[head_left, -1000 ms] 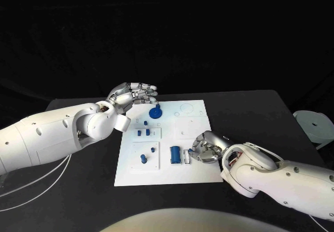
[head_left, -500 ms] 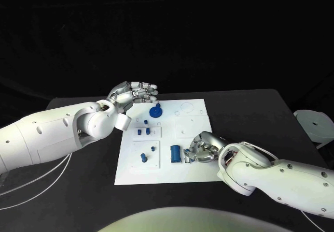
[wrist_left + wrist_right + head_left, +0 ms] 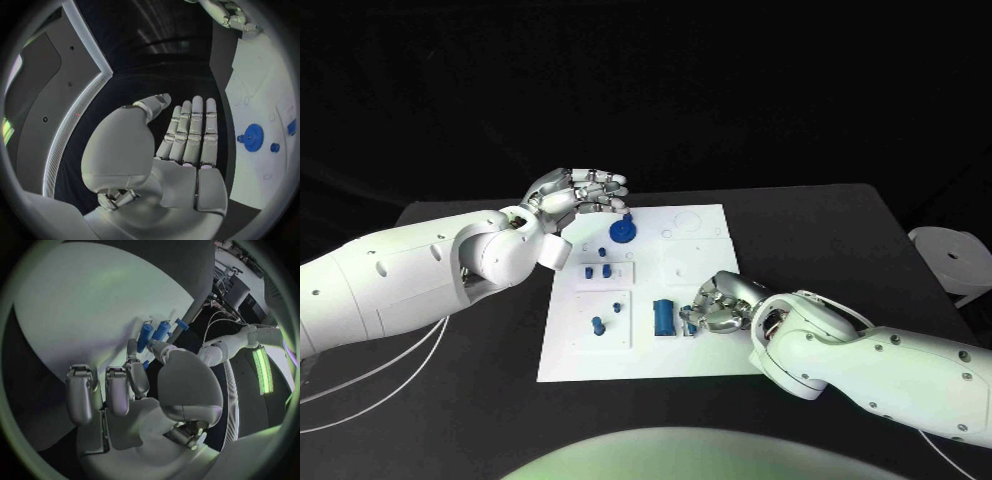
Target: Assemble the parts on the task board
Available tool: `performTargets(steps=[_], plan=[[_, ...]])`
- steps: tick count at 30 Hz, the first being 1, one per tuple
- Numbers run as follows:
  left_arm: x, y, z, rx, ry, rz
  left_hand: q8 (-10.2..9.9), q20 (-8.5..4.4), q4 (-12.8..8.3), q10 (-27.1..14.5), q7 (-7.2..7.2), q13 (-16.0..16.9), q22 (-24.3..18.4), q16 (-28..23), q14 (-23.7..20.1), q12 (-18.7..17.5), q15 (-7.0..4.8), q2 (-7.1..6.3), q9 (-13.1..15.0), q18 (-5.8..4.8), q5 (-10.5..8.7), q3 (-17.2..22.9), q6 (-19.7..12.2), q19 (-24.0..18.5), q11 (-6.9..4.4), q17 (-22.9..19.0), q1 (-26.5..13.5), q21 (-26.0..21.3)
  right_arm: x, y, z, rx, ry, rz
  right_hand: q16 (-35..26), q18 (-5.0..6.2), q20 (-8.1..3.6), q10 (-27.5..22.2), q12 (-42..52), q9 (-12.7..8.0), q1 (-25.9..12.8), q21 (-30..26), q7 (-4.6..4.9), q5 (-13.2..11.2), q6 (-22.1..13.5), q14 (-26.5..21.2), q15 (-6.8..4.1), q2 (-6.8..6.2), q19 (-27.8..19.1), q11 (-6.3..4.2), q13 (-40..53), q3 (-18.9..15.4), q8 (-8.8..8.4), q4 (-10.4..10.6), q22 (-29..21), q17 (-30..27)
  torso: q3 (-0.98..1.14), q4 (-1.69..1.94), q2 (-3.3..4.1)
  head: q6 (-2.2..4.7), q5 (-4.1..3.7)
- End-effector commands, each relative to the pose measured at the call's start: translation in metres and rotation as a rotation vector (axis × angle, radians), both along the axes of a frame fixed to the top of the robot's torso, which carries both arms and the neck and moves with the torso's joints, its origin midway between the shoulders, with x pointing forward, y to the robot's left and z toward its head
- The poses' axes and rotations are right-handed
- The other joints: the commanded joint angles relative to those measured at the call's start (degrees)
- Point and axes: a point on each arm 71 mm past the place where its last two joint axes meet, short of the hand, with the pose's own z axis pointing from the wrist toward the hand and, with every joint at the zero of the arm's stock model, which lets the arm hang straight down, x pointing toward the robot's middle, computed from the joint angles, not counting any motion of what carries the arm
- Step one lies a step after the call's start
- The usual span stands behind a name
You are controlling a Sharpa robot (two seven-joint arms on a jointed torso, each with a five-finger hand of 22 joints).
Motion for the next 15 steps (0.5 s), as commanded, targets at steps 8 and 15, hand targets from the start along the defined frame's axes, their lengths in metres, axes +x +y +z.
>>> performTargets(steps=[8,15], plan=[[-0.0008,-0.0027,0.0009,-0.008,-0.002,-0.021,-0.21,-0.02,0.29,-0.53,1.08,0.07,-0.05,-0.26,-0.10,0.20,0.24,0.41,-0.05,0.61,0.13,-0.09,-0.38,0.42,0.04,0.05,-0.19,-0.20,-0.0047,0.0059,-0.0020,-0.014,0.019,0.052,0.29,-0.70,-0.46,0.58,0.33,-0.20,-1.14,0.39,0.33,-0.92,0.25,4.33,-0.35,-0.11,4.12,-0.03,2.82,-0.73,-0.36,0.97,13.76,7.56,0.01,-0.03,-0.03,-0.08,0.08],[-0.0008,-0.0023,0.0009,-0.007,-0.001,-0.021,-0.21,-0.02,0.33,-0.57,1.08,0.07,-0.09,-0.28,-0.11,0.23,0.25,0.44,-0.04,0.62,0.12,-0.09,-0.39,0.47,0.05,0.10,-0.20,-0.27,-0.0054,0.0047,-0.0014,-0.014,0.012,0.054,0.30,-0.68,-0.44,0.61,0.32,-0.28,-2.43,0.31,0.38,-1.27,0.44,4.33,-0.31,-0.07,4.08,0.02,2.91,-2.39,-0.46,2.67,13.73,7.59,0.02,-0.06,-0.02,-0.14,0.11]])
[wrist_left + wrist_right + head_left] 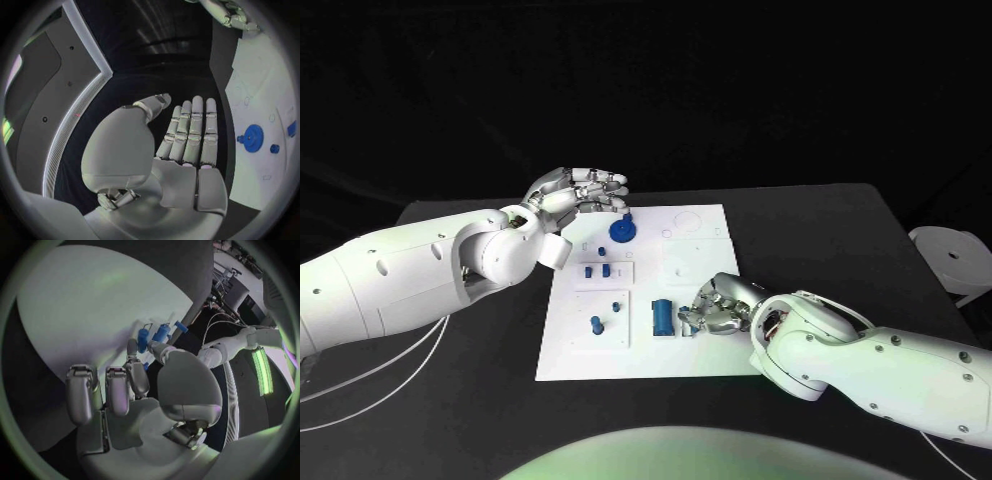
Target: Assemble the parts on the task board
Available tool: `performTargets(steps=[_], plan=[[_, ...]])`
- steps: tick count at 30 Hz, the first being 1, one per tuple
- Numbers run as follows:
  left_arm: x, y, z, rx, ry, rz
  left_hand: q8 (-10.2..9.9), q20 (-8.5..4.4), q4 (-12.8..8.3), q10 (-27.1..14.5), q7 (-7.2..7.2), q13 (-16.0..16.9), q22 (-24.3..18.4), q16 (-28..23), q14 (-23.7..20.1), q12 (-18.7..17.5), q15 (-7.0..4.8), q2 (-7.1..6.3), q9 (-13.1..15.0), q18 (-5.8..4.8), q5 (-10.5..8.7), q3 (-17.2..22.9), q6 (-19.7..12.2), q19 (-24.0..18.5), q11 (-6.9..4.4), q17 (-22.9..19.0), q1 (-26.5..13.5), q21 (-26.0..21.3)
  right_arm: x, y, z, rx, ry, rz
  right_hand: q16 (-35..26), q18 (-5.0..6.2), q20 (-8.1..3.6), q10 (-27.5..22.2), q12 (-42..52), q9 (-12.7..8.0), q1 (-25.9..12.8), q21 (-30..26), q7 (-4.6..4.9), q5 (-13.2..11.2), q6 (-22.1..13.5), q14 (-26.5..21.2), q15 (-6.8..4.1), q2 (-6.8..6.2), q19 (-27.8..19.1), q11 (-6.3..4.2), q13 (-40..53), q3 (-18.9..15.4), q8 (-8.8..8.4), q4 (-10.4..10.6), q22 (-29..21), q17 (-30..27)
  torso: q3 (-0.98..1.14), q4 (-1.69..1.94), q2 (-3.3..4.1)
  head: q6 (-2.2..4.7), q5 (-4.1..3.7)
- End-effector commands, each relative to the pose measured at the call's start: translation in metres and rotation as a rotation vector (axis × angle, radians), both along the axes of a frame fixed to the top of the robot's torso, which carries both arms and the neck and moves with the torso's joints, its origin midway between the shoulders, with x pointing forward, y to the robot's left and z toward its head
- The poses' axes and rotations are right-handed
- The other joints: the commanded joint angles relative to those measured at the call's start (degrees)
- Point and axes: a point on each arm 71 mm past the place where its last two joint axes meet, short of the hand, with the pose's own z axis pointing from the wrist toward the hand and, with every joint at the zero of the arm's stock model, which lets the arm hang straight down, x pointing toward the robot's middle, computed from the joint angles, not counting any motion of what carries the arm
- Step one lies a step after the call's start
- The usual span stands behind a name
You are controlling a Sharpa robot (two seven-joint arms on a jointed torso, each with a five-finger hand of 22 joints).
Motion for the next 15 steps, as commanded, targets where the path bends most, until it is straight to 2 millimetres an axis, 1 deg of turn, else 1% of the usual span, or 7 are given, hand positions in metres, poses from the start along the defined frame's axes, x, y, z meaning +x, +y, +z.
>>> performTargets(steps=[1,2,4,5,12,15], plan=[[-0.0007,-0.0024,0.0010,-0.008,-0.003,-0.019,-0.21,-0.02,0.33,-0.54,1.08,0.08,-0.09,-0.28,-0.11,0.23,0.25,0.44,-0.04,0.61,0.12,-0.09,-0.39,0.48,0.02,0.09,-0.20,-0.27,-0.0031,0.0030,-0.0004,-0.005,-0.001,0.038,0.29,-0.67,-0.44,0.39,0.32,-0.02,-1.11,0.30,0.26,-0.47,0.23,4.33,-0.30,0.07,4.07,0.20,2.94,-0.92,-0.06,1.21,13.69,7.57,0.01,-0.02,0.00,-0.03,0.03],[-0.0007,-0.0023,0.0010,-0.008,-0.003,-0.019,-0.21,-0.02,0.33,-0.54,1.08,0.08,-0.09,-0.28,-0.11,0.23,0.25,0.44,-0.04,0.61,0.12,-0.09,-0.39,0.48,0.02,0.09,-0.20,-0.27,-0.0032,0.0027,-0.0002,-0.005,-0.002,0.038,0.28,-0.67,-0.43,0.37,0.26,-0.04,-1.37,0.28,0.27,-0.35,0.25,4.32,-0.29,-0.02,4.06,0.21,2.92,-1.33,-0.08,1.57,13.68,7.55,0.00,-0.02,-0.01,-0.04,0.02],[-0.0007,-0.0022,0.0010,-0.008,-0.003,-0.019,-0.21,-0.02,0.33,-0.54,1.08,0.08,-0.09,-0.28,-0.11,0.23,0.25,0.44,-0.04,0.61,0.12,-0.09,-0.39,0.48,0.02,0.09,-0.20,-0.27,-0.0034,0.0024,0.0002,-0.002,-0.005,0.038,0.33,-0.67,-0.44,0.39,0.24,-0.05,-2.22,0.28,0.21,1.45,0.33,4.34,-0.32,-0.17,4.06,0.17,2.98,-3.07,-0.13,3.11,13.68,7.66,0.00,0.02,0.00,-0.08,0.02],[-0.0008,-0.0022,0.0010,-0.008,-0.003,-0.019,-0.21,-0.02,0.33,-0.54,1.08,0.08,-0.09,-0.28,-0.11,0.23,0.25,0.44,-0.04,0.61,0.12,-0.09,-0.39,0.48,0.02,0.09,-0.20,-0.27,-0.0036,0.0023,0.0004,-0.001,-0.007,0.039,0.32,-0.67,-0.45,0.43,0.30,-0.04,-2.65,0.30,0.19,1.70,0.37,4.33,-0.33,-0.21,4.06,0.16,3.05,-3.79,-0.14,3.62,13.68,7.64,0.01,0.02,0.01,-0.08,0.04],[-0.0008,-0.0018,0.0010,-0.007,-0.003,-0.019,-0.21,-0.02,0.33,-0.54,1.08,0.08,-0.09,-0.28,-0.11,0.23,0.25,0.44,-0.04,0.61,0.12,-0.09,-0.39,0.48,0.02,0.09,-0.20,-0.27,-0.0043,0.0009,0.0015,0.005,-0.016,0.043,0.32,-0.67,-0.49,0.42,0.20,-0.01,-4.75,0.31,0.10,1.80,0.43,4.33,-0.38,-0.04,4.06,0.10,3.09,-6.62,-0.17,3.94,13.68,7.66,0.01,0.01,-0.01,-0.10,0.10],[-0.0008,-0.0015,0.0010,-0.007,-0.003,-0.018,-0.21,-0.02,0.33,-0.54,1.08,0.08,-0.09,-0.28,-0.11,0.23,0.25,0.44,-0.04,0.61,0.12,-0.09,-0.39,0.48,0.02,0.09,-0.20,-0.27,-0.0046,-0.0004,0.0018,0.006,-0.018,0.042,0.35,-0.68,-0.50,0.44,0.24,-0.01,-4.91,0.35,0.09,1.85,0.45,4.35,-0.39,0.05,4.07,0.09,3.13,-6.81,-0.17,3.96,13.69,7.72,0.02,0.00,0.02,-0.10,0.13]])
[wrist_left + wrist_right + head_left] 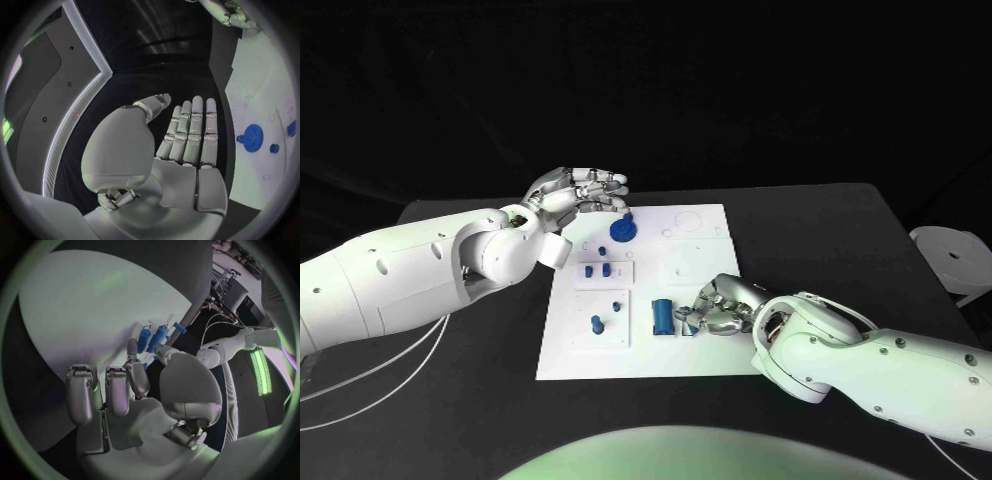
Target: Assemble the parts on the task board
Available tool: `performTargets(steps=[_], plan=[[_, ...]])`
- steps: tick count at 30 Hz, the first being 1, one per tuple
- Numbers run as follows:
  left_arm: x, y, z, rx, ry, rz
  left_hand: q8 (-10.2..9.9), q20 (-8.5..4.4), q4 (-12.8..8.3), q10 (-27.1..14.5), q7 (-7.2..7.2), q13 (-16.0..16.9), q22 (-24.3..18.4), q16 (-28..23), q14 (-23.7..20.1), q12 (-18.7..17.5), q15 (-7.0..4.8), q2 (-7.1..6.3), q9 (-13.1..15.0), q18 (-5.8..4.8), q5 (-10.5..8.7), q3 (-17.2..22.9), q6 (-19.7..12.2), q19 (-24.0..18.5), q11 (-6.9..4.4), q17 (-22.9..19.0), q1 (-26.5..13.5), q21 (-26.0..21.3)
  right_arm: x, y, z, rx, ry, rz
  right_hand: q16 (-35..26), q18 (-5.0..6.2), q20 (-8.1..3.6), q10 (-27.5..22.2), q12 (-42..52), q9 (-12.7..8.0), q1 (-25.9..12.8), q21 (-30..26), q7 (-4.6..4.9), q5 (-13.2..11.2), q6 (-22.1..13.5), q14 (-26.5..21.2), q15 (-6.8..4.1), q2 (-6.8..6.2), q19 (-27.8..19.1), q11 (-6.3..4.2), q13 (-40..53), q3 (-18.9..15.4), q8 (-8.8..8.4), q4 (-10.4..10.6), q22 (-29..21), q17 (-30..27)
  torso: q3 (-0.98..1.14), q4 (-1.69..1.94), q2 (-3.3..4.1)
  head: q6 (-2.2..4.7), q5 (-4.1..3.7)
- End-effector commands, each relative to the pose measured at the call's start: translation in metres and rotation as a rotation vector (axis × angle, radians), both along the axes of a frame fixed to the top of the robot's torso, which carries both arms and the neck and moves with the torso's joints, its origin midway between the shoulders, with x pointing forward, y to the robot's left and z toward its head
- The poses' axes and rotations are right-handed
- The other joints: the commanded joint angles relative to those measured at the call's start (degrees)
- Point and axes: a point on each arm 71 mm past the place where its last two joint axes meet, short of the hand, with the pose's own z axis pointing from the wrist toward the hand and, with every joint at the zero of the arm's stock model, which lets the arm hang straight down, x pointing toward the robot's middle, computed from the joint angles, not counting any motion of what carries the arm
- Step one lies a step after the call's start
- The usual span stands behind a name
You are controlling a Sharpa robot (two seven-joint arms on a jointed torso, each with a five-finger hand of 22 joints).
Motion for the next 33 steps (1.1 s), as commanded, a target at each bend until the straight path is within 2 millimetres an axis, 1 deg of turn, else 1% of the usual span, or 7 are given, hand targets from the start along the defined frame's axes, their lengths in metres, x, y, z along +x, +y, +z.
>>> performTargets(steps=[1,16,18,20,24,31,33], plan=[[-0.001,-0.002,0.001,-0.008,-0.004,-0.017,-0.21,-0.01,0.33,-0.36,1.08,0.08,-0.05,-0.28,-0.11,0.24,0.25,0.44,-0.04,0.62,0.12,-0.08,-0.39,0.47,-0.16,0.06,-0.20,-0.28,-0.002,0.001,0.001,0.002,-0.013,0.029,0.35,-0.68,-0.50,0.44,0.24,0.01,-0.56,0.35,0.02,0.29,0.31,4.35,-0.39,-0.14,4.07,0.09,3.13,-0.26,-0.17,-0.02,13.71,7.68,0.01,-0.02,0.04,-0.03,0.07],[-0.001,-0.001,0.001,-0.006,-0.003,-0.016,-0.20,-0.01,0.43,-0.40,1.09,0.08,-0.11,-0.31,-0.11,0.28,0.26,0.47,-0.04,0.62,0.12,-0.10,-0.39,0.54,-0.15,0.13,-0.26,-0.38,-0.007,-0.007,0.004,-0.005,-0.012,0.034,0.44,-0.72,-0.58,0.64,0.52,0.06,0.27,0.58,-0.12,1.08,0.40,4.39,-0.49,1.50,4.16,-0.04,3.41,-0.90,-0.14,-0.50,13.77,7.85,-0.04,0.01,0.00,-0.09,0.18],[-0.001,-0.001,0.001,-0.006,-0.003,-0.016,-0.20,-0.01,0.43,-0.40,1.09,0.08,-0.11,-0.31,-0.11,0.28,0.26,0.47,-0.04,0.62,0.12,-0.10,-0.39,0.54,-0.15,0.13,-0.26,-0.38,-0.007,-0.009,0.004,-0.010,-0.006,0.040,0.46,-0.72,-0.61,0.65,0.50,0.07,2.12,0.56,-0.11,0.37,0.33,4.40,-0.51,1.67,4.15,-0.05,3.44,-0.88,-0.17,-1.05,13.76,7.90,-0.03,0.00,0.01,-0.09,0.19],[-0.001,0.000,0.001,-0.006,-0.003,-0.016,-0.20,-0.01,0.43,-0.40,1.09,0.08,-0.11,-0.31,-0.11,0.28,0.26,0.47,-0.04,0.62,0.12,-0.10,-0.39,0.54,-0.15,0.13,-0.26,-0.38,-0.007,-0.011,0.003,-0.012,-0.003,0.043,0.40,-0.69,-0.59,0.56,0.29,0.00,5.70,0.43,-0.06,-3.32,0.15,4.38,-0.47,1.94,4.09,-0.01,3.38,-0.22,-0.34,-2.46,13.72,7.82,-0.01,0.00,0.00,-0.06,0.21],[-0.001,0.000,0.001,-0.006,-0.004,-0.014,-0.20,-0.01,0.43,-0.40,1.09,0.08,-0.11,-0.31,-0.11,0.28,0.26,0.47,-0.04,0.62,0.12,-0.10,-0.39,0.54,-0.15,0.13,-0.26,-0.38,-0.006,-0.017,0.004,0.014,-0.013,0.032,0.26,-0.60,-0.56,0.24,-0.42,-0.08,6.50,-0.01,0.01,-3.51,-0.06,4.32,-0.44,1.84,3.91,0.04,2.92,-0.08,-0.51,-2.74,13.60,7.55,-0.03,0.01,-0.07,0.02,0.20],[0.000,0.001,0.001,-0.008,-0.013,-0.007,-0.20,-0.01,0.47,-0.43,1.09,0.08,-0.16,-0.33,-0.13,0.32,0.26,0.48,-0.04,0.62,0.11,-0.10,-0.40,0.58,-0.15,0.18,-0.27,-0.46,0.006,-0.028,0.016,0.288,0.014,-0.018,-2.20,1.09,0.33,-2.97,-5.72,-0.86,8.26,-8.39,1.72,-2.82,-3.58,3.24,0.74,1.05,0.36,1.53,-0.54,-0.65,-2.73,-2.54,11.20,3.27,-0.19,-0.09,-0.24,0.88,0.03],[0.001,0.001,0.001,-0.009,-0.017,-0.002,-0.20,0.00,0.49,-0.43,1.08,0.09,-0.17,-0.34,-0.13,0.33,0.27,0.46,-0.04,0.62,0.11,-0.12,-0.39,0.59,-0.15,0.19,-0.30,-0.48,0.012,-0.032,0.021,0.400,0.040,-0.037,-4.82,2.34,0.91,-6.01,-10.48,-1.11,10.47,-14.93,2.65,-1.31,-5.73,2.09,1.37,1.42,-2.44,2.29,-3.78,-0.33,-3.84,-3.44,9.26,-0.68,-0.39,-0.21,-0.54,1.25,-0.08]])
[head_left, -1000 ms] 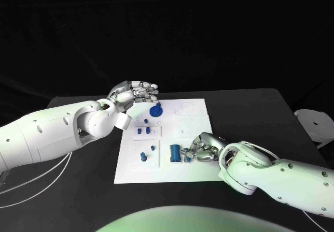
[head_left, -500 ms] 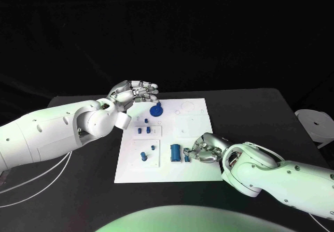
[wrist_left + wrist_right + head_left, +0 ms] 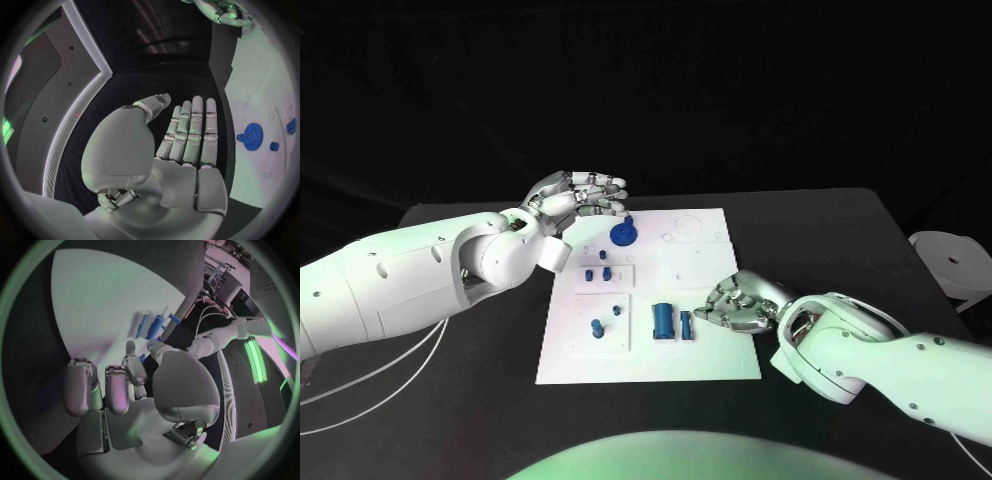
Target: Assemble the parts on the task board
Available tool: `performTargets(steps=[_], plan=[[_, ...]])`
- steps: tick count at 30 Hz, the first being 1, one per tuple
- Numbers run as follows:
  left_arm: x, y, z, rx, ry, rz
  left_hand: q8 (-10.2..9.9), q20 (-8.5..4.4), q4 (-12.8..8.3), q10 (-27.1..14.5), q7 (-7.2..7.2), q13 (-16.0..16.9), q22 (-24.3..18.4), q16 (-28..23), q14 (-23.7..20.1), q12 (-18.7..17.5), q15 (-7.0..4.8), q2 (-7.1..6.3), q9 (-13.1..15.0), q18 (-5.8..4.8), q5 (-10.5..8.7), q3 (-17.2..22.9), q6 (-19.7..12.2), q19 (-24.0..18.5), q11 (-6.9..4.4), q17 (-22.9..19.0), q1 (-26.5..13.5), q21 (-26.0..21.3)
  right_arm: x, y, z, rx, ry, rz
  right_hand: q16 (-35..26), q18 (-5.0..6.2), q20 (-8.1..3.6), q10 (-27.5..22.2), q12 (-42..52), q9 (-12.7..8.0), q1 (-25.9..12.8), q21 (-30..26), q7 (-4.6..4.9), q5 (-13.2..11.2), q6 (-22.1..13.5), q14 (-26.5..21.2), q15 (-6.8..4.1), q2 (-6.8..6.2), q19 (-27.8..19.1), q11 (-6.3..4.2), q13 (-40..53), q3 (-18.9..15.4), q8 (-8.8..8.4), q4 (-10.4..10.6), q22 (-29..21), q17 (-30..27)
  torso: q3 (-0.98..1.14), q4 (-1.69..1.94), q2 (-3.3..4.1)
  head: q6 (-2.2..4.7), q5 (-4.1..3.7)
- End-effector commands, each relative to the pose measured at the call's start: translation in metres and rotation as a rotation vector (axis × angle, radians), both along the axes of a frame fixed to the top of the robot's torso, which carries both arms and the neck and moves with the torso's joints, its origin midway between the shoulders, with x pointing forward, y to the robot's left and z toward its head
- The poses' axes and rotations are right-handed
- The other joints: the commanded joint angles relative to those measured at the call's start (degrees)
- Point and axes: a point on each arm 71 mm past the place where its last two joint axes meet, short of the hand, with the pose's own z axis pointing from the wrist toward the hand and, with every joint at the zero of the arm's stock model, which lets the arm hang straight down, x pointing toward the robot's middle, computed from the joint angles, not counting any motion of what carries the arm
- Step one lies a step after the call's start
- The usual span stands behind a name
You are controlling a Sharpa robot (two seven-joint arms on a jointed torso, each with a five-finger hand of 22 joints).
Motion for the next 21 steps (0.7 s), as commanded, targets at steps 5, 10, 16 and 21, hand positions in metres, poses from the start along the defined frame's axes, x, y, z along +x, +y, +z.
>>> performTargets(steps=[5,10,16,21], plan=[[0.007,0.001,-0.002,-0.017,-0.028,0.019,-0.04,0.04,0.56,-0.26,0.81,0.14,-0.22,-0.56,-0.37,0.55,0.28,0.51,0.03,0.59,0.04,-0.03,-0.18,0.63,-0.29,0.12,-0.46,-0.57,0.032,-0.014,0.022,0.504,0.072,-0.065,-18.50,5.97,1.95,-16.33,-24.58,0.40,4.10,-34.73,2.43,0.01,-5.23,-6.20,2.23,0.14,-14.63,2.16,-18.26,0.12,-1.56,-2.72,-2.45,-21.50,-0.96,-0.30,-1.26,2.36,-0.85],[0.015,0.008,-0.011,-0.031,-0.032,0.080,0.41,0.15,0.99,0.16,0.25,0.15,-0.65,-1.59,-1.07,0.83,0.26,0.64,0.23,0.58,-0.02,-0.02,0.48,0.52,-0.68,0.01,-0.63,-1.30,0.067,-0.033,0.025,0.641,0.063,-0.142,-36.10,7.06,4.35,-22.19,-34.15,-2.22,6.34,-51.32,4.73,-2.58,-7.29,-16.40,4.60,0.13,-21.48,4.66,-28.97,2.78,-4.12,-4.02,-12.78,-35.50,-1.94,-0.41,-2.63,5.06,-1.31],[0.024,0.018,-0.024,-0.058,-0.028,0.181,0.86,1.33,2.47,0.65,-0.41,-0.48,-3.07,-7.80,-3.11,-1.52,0.95,0.07,0.59,0.43,-0.32,0.24,0.61,-1.46,-0.71,-1.13,-0.99,-5.50,0.103,-0.050,0.024,0.739,0.026,-0.219,-56.48,6.75,8.98,-26.00,-48.17,-8.03,7.80,-66.04,6.71,-6.03,-7.15,-30.12,9.57,0.14,-30.74,8.23,-47.60,9.33,-9.04,-7.33,-26.64,-46.31,-2.26,-0.53,-3.88,7.84,-1.17],[0.031,0.025,-0.039,-0.070,-0.026,0.269,-0.90,2.45,3.36,-3.01,-0.99,-0.57,-6.11,-15.38,-6.82,-6.92,3.20,-0.27,-0.26,0.32,-0.47,-1.22,-2.10,-2.89,1.41,-2.96,-0.51,-10.35,0.127,-0.061,0.021,0.760,-0.027,-0.260,-64.95,7.18,11.19,-23.94,-51.79,-11.27,6.42,-69.15,7.54,-6.08,-5.27,-32.08,11.23,1.20,-32.87,9.19,-57.95,12.09,-11.49,-11.65,-35.98,-52.92,-2.40,-0.41,-4.93,9.56,-0.81]])
